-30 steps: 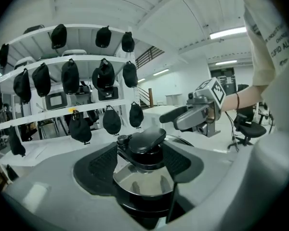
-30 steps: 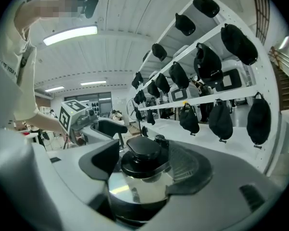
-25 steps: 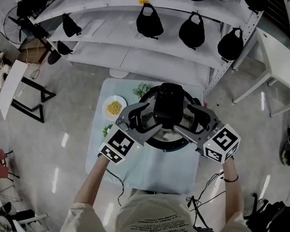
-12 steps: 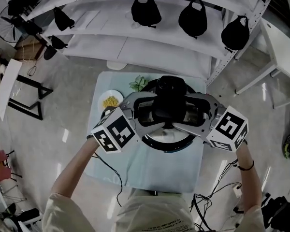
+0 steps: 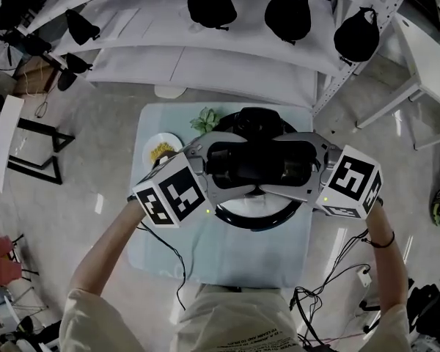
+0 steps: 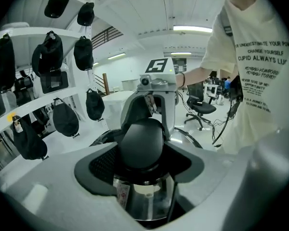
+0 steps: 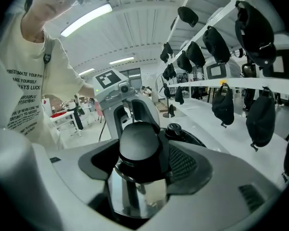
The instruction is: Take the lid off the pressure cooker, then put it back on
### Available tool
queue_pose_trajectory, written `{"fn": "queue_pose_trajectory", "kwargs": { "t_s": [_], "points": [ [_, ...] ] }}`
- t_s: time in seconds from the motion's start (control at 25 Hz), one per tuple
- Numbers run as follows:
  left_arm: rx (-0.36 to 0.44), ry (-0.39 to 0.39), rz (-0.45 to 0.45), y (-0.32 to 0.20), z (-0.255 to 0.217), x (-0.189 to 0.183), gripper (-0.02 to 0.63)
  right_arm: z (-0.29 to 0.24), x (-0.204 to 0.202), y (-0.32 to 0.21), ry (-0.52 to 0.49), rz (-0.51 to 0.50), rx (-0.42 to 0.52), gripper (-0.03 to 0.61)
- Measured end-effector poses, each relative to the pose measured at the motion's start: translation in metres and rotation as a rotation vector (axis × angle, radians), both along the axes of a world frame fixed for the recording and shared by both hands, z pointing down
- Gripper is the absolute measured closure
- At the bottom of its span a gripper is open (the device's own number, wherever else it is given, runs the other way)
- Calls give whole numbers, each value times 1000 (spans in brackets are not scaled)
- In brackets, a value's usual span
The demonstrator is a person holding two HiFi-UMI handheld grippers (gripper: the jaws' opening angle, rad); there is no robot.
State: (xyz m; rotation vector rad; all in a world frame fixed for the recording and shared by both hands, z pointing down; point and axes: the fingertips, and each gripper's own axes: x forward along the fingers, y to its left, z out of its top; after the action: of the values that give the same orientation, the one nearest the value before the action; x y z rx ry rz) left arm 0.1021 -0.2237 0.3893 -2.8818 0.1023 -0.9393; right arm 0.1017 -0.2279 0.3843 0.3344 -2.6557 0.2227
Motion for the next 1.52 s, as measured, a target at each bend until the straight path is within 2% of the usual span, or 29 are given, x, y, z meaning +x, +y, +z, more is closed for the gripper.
{"fn": "queue_pose_trajectory", "kwargs": {
  "t_s": [0.44,0.76,1.2,1.52],
  "points": [
    [-42,42,61,0,0,3,328,9,-4,4,93,-92,-32,290],
    [-50,82,94,0,0,4,328,10,-5,5,103,-107,-45,302],
    [-42,46,98,1,0,4,328,8,-5,6,116,-103,-52,304],
    [-48,51,92,2,-6,3,328,1,-7,7,101,-120,-56,304]
  ]
}}
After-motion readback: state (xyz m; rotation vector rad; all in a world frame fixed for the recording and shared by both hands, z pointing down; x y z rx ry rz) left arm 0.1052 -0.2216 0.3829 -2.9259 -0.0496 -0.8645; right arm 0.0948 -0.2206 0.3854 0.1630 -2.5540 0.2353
